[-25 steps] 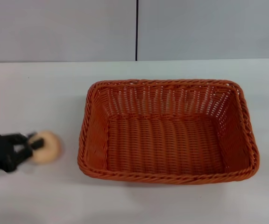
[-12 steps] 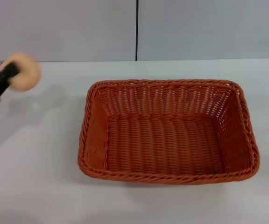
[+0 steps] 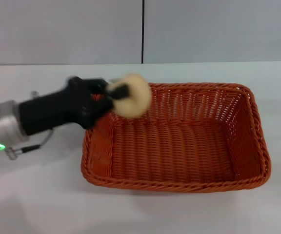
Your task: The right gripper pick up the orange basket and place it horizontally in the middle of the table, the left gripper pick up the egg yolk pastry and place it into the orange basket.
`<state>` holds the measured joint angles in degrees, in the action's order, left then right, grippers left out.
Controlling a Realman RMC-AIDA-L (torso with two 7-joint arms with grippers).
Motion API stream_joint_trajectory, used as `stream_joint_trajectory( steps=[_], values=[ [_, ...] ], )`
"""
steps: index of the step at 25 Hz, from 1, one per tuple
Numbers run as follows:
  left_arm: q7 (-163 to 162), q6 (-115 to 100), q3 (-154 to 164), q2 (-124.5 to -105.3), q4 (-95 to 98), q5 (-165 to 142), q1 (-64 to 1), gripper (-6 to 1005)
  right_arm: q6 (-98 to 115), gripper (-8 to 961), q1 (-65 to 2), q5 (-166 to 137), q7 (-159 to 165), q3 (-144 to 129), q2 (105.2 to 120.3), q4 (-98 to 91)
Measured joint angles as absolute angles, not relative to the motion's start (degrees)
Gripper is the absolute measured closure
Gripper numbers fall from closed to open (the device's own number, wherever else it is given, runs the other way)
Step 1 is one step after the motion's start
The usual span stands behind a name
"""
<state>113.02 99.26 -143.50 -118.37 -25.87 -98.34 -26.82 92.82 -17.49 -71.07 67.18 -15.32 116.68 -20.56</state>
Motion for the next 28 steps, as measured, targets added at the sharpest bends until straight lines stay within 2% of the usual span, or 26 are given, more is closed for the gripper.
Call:
stream_joint_trajectory(
  steps=[4, 9, 11, 17, 21, 28],
  values=[
    [113.6, 95.8, -139.1, -118.65, -21.4, -98.2, -29.4, 866, 92.9, 429, -17.4, -71.0, 67.2, -15.4, 116.71, -20.6],
    [113.6, 96.1, -139.5, -118.34, -21.2, -93.5, -27.7, 802, 92.9, 429, -17.8, -71.0, 67.2, -15.5, 116.72, -20.6],
    [113.6, 96.2, -139.5, -118.31, -21.3, -92.5, -27.2, 530, 92.9, 429, -17.8, -71.0, 67.2, -15.5, 116.72, -20.6],
    [117.6, 96.6, -140.1, -118.26, -21.1, -79.2, -22.3, 318, 93.2, 429, -17.8, -71.0, 67.2, -15.1, 116.72, -20.6],
    [128.1, 98.6, -140.2, -118.56, -14.7, -60.0, -18.3, 260, 93.5, 429, -17.3, -69.1, 67.2, -14.8, 117.06, -20.5],
    [133.3, 99.4, -140.2, -118.66, -6.8, -43.6, -17.5, 175, 93.4, 429, -16.4, -65.7, 66.8, -14.5, 117.8, -20.1]
  ],
)
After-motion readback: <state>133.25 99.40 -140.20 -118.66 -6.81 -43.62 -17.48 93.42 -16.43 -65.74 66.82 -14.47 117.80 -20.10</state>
